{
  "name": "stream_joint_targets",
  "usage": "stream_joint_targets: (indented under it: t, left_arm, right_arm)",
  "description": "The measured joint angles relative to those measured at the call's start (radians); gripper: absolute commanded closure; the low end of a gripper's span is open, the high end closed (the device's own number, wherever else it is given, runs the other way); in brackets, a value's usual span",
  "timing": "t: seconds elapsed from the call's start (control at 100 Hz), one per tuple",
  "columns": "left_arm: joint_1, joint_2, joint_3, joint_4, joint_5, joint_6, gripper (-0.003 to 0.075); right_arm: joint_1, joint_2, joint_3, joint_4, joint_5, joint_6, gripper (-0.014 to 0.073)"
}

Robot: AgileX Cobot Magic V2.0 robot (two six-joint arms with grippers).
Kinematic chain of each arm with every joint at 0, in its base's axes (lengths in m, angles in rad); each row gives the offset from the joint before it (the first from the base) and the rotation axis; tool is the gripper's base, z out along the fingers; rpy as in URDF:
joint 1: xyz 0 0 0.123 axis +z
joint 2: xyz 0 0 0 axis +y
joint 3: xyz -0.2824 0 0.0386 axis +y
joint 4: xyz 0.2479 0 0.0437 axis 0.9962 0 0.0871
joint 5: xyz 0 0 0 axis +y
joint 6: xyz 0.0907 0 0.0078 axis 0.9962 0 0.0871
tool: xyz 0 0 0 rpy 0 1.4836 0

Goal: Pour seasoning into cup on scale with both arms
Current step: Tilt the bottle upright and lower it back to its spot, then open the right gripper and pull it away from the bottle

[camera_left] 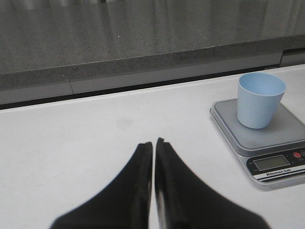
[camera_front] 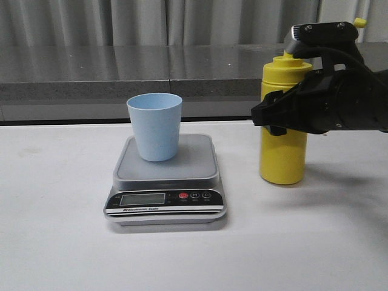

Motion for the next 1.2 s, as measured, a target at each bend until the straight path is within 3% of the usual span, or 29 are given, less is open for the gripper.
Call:
stream_joint_targets:
  t: [0.07, 0.17, 0.5, 0.9, 0.98, 1.05, 1.2]
  left_arm:
    - [0.000, 0.000, 0.000, 0.000, 0.000, 0.000, 0.0710]
    - [0.000, 0.000, 0.000, 0.000, 0.000, 0.000, 0.0710]
    - [0.000, 0.000, 0.000, 0.000, 0.000, 0.000, 0.0710]
    - [0.000, 0.000, 0.000, 0.000, 0.000, 0.000, 0.0710]
    - [0.000, 0.000, 0.000, 0.000, 0.000, 0.000, 0.0710]
    - [0.000, 0.000, 0.000, 0.000, 0.000, 0.000, 0.0710]
    - [0.000, 0.000, 0.000, 0.000, 0.000, 0.000, 0.0710]
  right_arm:
    - [0.000, 0.000, 0.000, 0.000, 0.000, 0.000, 0.0010]
    - [0.000, 0.000, 0.000, 0.000, 0.000, 0.000, -0.0043]
    - [0.000, -0.018, 0.039, 0.000, 0.009, 0.009, -0.0042]
    - [0.000, -0.183, 0.176, 0.000, 0.048, 0.053, -0.0035]
    - [0.000, -0.226, 0.203, 0.000, 0.059, 0.054, 0.0018]
    - [0.000, -0.270, 0.222, 0.000, 0.082, 0.055, 0.0119]
    - [0.000, -0.379, 0.244, 0.000, 0.201, 0.055, 0.0430]
